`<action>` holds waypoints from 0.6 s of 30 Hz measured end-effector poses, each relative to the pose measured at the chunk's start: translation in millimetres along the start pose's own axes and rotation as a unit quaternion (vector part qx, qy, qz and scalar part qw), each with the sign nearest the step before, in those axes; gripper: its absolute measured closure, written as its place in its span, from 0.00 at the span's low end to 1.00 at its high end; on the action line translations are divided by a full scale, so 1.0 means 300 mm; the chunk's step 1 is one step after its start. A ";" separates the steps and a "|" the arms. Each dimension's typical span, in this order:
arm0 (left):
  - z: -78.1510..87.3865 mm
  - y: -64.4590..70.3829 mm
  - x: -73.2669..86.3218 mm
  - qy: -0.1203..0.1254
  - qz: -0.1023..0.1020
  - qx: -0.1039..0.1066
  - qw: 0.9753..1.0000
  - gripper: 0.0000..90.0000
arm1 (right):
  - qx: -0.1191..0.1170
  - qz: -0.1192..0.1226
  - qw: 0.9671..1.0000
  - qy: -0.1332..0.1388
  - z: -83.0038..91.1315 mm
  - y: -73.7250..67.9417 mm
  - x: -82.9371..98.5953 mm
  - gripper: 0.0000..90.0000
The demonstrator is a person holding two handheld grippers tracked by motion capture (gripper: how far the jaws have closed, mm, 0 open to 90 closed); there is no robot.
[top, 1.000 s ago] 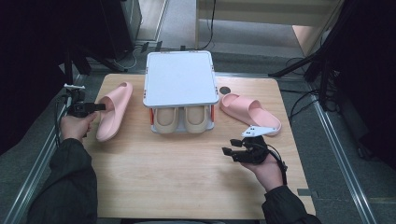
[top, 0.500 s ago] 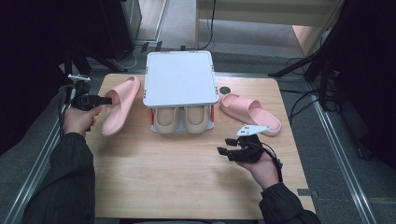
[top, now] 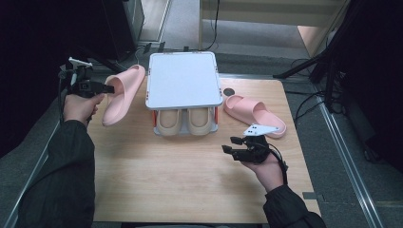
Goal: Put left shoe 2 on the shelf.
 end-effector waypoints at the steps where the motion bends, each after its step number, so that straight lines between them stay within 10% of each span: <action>1: 0.002 0.006 -0.009 0.000 -0.001 -0.003 1.000 0.89 | 0.019 -0.002 1.000 0.001 0.000 0.013 -0.001 0.52; 6: 0.026 0.036 -0.055 0.009 0.000 0.000 1.000 0.90 | 0.061 -0.058 0.996 0.022 0.020 0.075 -0.013 0.55; 18: 0.036 0.160 -0.179 0.005 -0.023 0.001 1.000 0.89 | 0.072 -0.061 0.995 0.028 0.027 0.139 -0.016 0.52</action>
Point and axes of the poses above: each handheld gripper's, and its own axes: z roughly backward along the jaws, x roughly out of its underside, y roughly to its right, the point moved 6 cm from there along -z, roughly forward along the jaws, and after that the axes turned 14 degrees about x, right-handed, at the moved point
